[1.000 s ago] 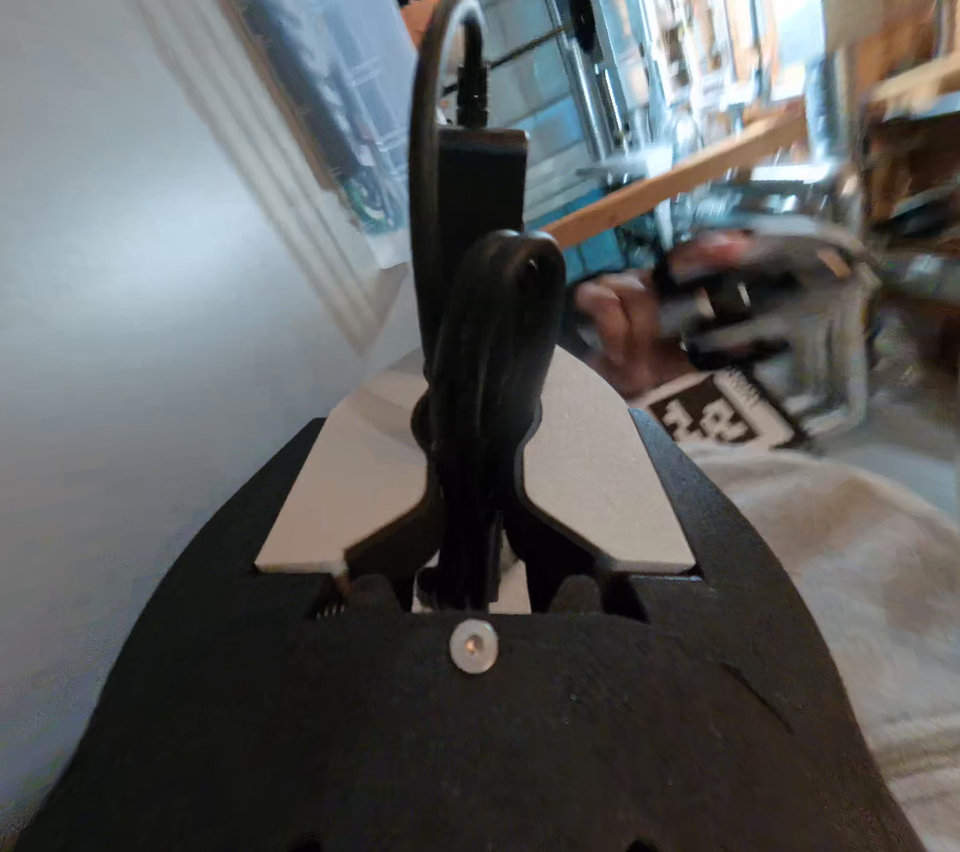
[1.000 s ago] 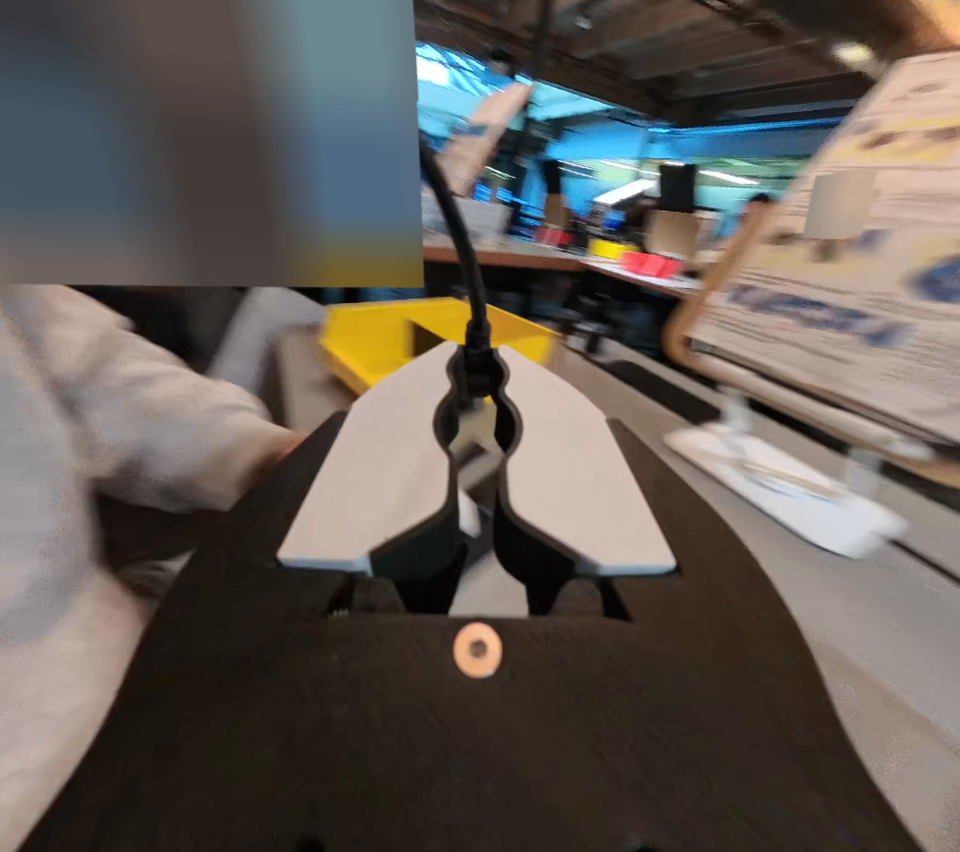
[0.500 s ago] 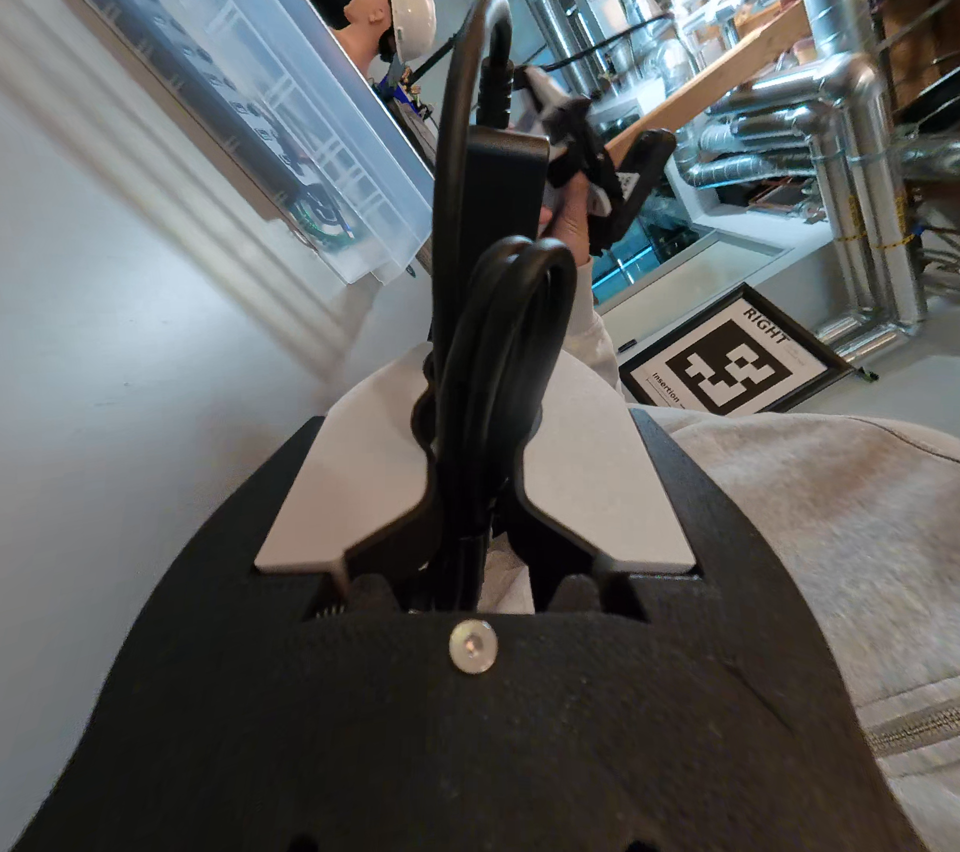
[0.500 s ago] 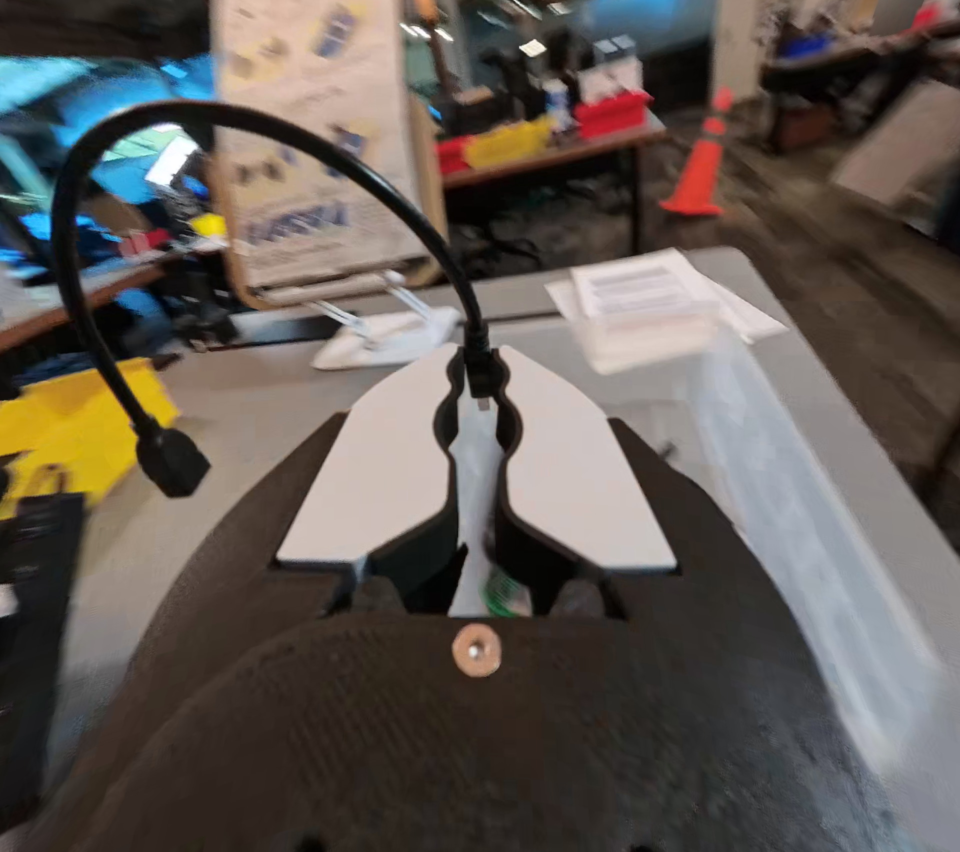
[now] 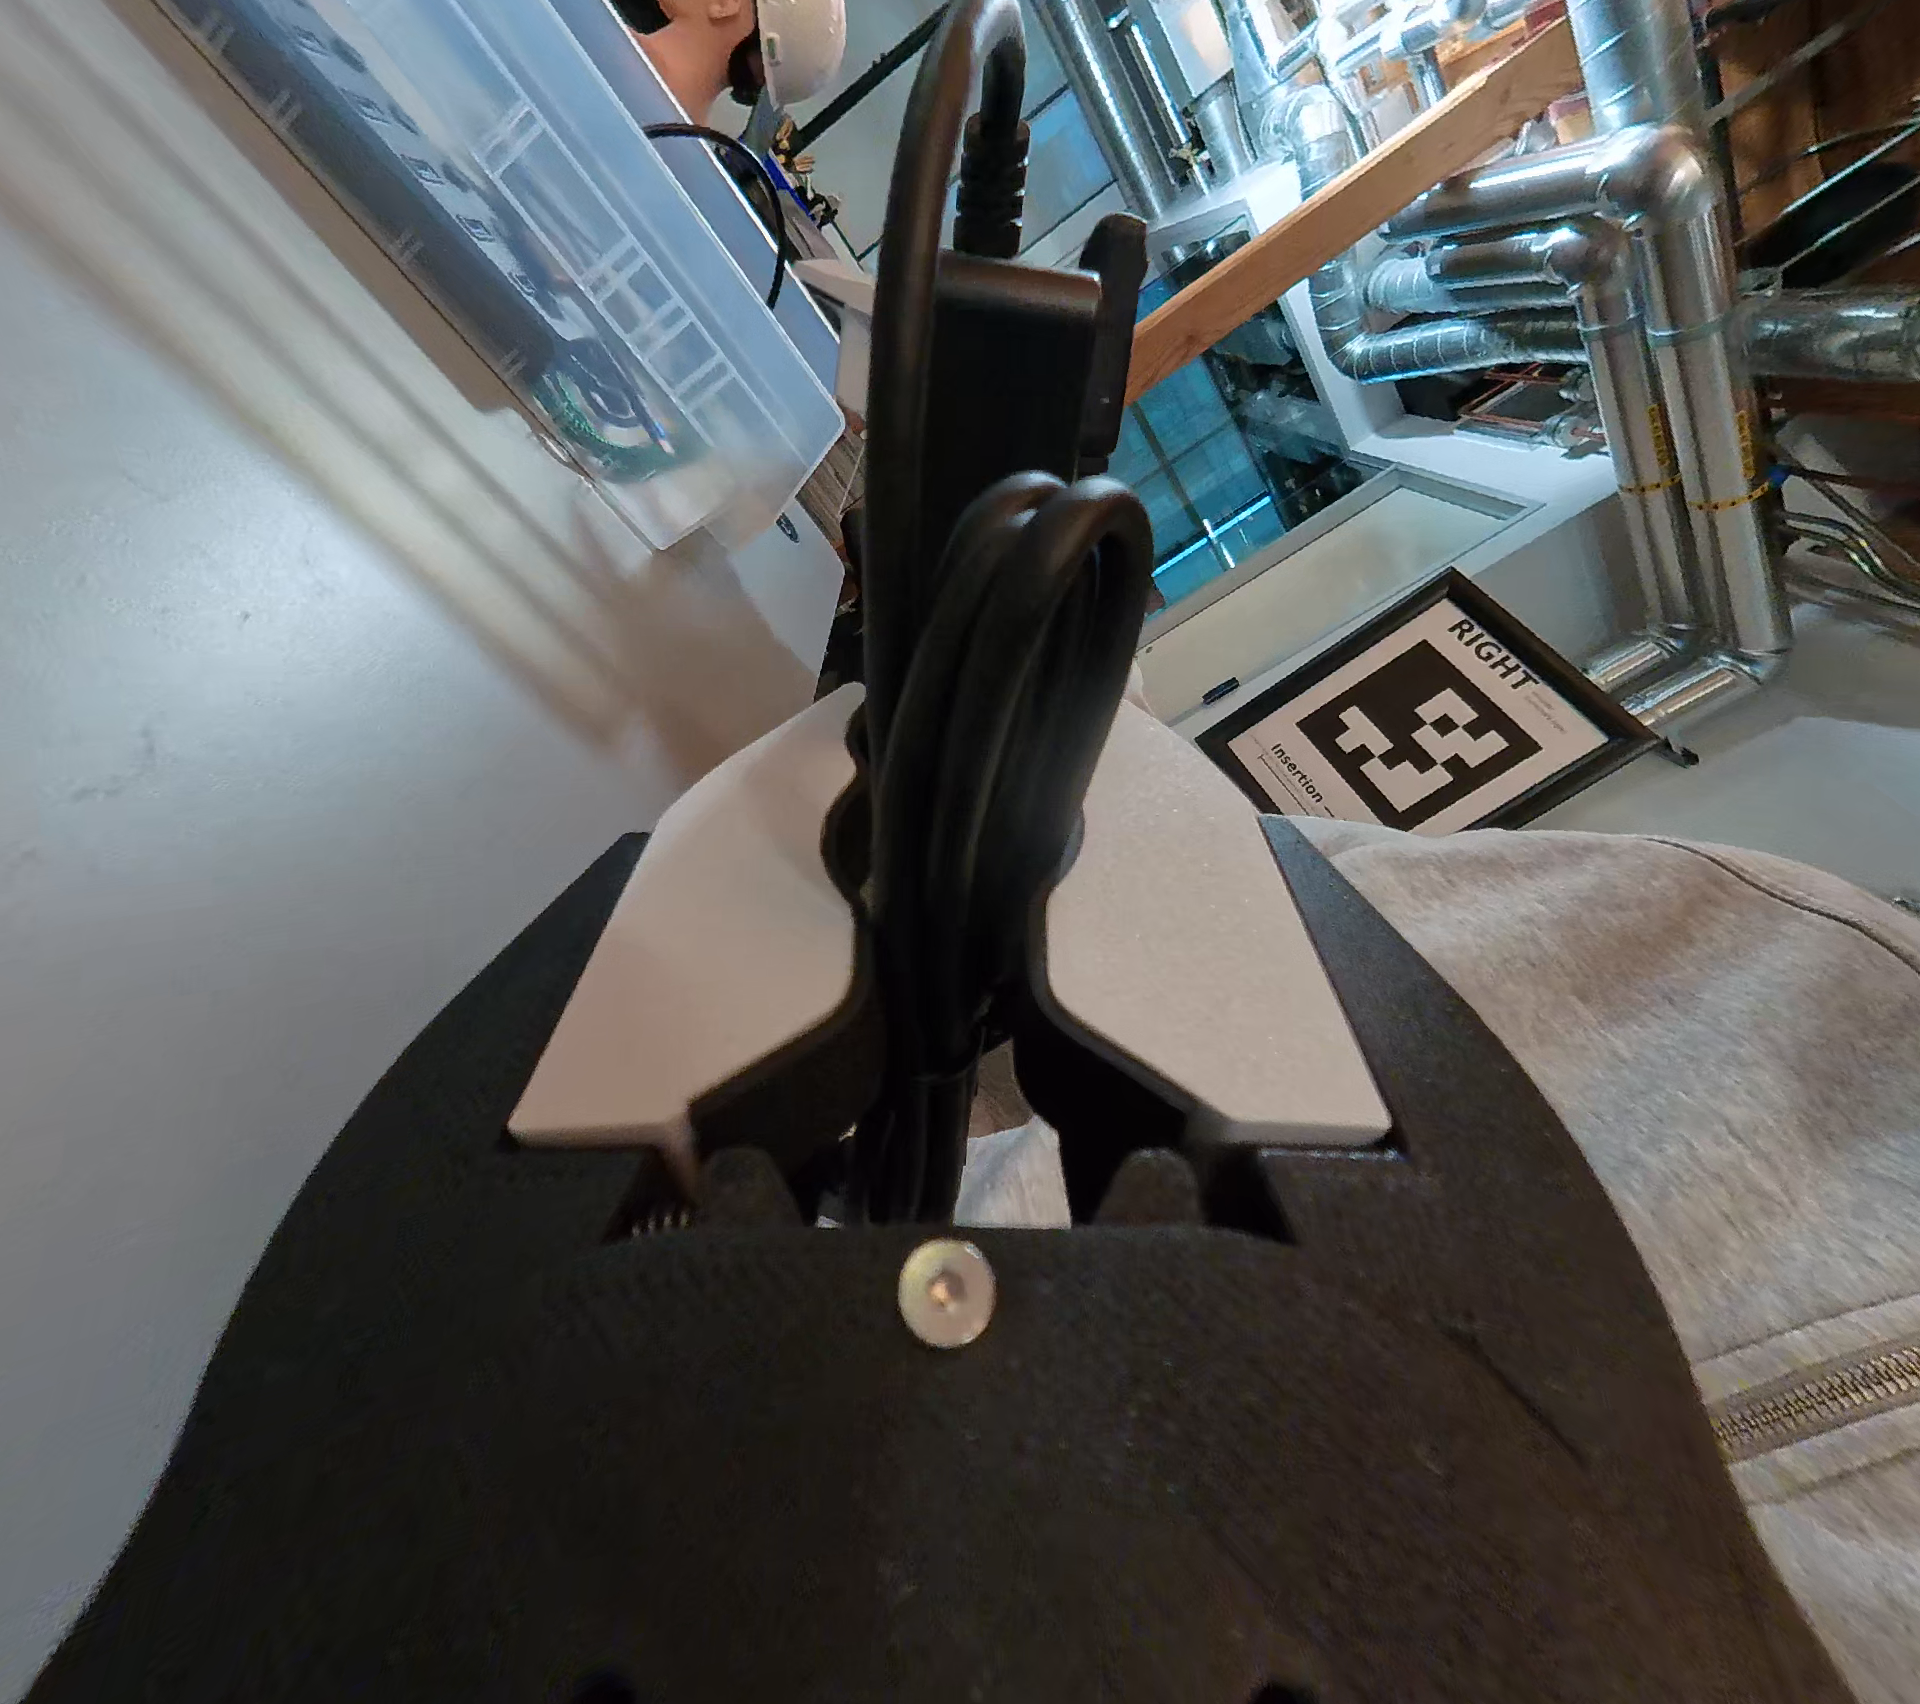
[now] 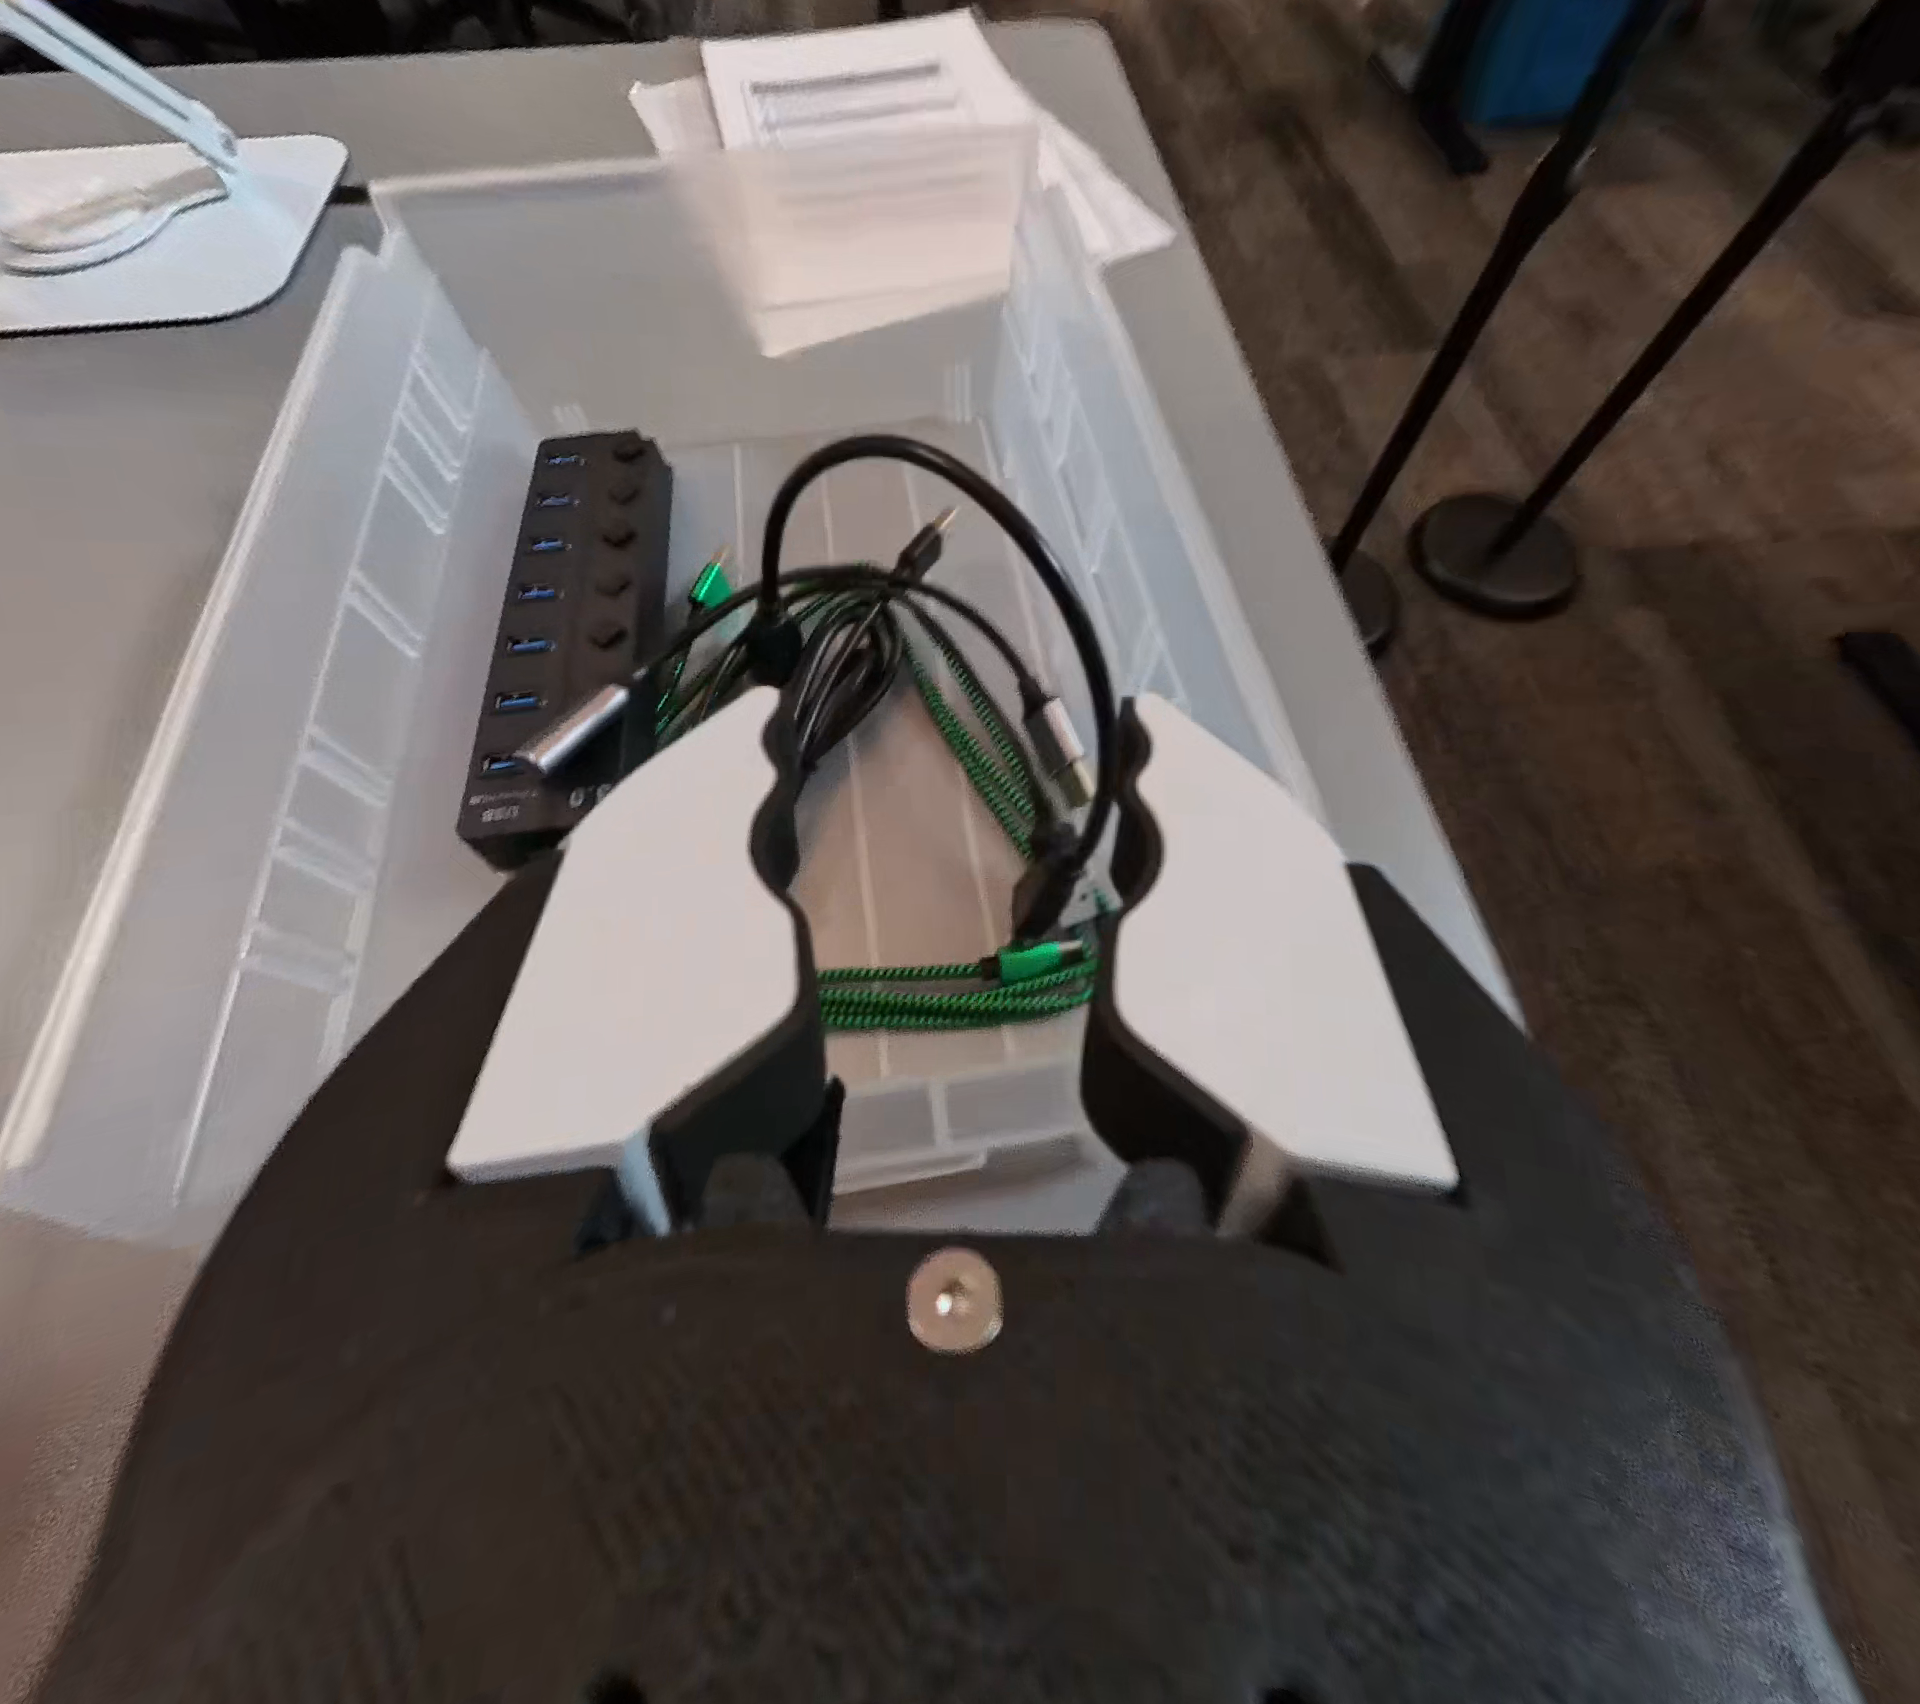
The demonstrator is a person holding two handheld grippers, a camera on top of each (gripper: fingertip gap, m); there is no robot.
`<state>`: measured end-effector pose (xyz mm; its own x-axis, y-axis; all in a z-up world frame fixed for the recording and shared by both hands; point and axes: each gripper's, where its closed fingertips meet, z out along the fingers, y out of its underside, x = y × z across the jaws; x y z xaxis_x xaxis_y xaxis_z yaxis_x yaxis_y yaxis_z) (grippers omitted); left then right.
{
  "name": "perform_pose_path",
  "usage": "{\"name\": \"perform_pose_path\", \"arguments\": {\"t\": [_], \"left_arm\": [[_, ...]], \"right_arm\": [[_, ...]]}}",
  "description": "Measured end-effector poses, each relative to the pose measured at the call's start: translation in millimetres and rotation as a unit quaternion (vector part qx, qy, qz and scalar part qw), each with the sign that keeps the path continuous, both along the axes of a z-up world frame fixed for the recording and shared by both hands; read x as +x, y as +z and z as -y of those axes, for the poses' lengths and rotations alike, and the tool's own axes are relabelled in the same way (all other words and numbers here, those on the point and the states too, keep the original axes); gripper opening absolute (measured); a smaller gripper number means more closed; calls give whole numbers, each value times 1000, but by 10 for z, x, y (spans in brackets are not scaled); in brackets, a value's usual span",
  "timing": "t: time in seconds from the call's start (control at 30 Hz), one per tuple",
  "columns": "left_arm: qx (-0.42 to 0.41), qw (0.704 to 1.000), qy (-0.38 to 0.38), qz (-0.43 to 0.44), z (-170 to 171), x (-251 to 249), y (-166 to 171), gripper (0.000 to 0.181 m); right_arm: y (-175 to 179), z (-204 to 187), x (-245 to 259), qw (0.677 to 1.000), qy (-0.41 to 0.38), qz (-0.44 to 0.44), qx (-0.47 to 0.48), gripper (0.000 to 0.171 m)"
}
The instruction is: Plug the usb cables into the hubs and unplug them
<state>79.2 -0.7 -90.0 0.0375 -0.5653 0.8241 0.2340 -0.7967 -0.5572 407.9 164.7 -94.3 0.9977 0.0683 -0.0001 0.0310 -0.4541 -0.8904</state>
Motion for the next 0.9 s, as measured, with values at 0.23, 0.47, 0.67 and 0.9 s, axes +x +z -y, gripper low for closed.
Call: {"name": "perform_pose_path", "arguments": {"t": [0.23,0.47,0.67,0.9], "left_arm": [[-3,1000,8,3,-36,-39,-9,28],[1,1000,-2,15,-25,-60,36,28],[34,999,-27,-15,76,11,17,28],[84,995,-48,-31,185,81,73,28]], "right_arm": [[736,171,-693,980,92,59,164,48],[790,702,-2169,922,325,39,207,44],[740,1232,-2884,858,476,-74,177,51],[544,1479,-3164,799,544,-247,64,62]]}}
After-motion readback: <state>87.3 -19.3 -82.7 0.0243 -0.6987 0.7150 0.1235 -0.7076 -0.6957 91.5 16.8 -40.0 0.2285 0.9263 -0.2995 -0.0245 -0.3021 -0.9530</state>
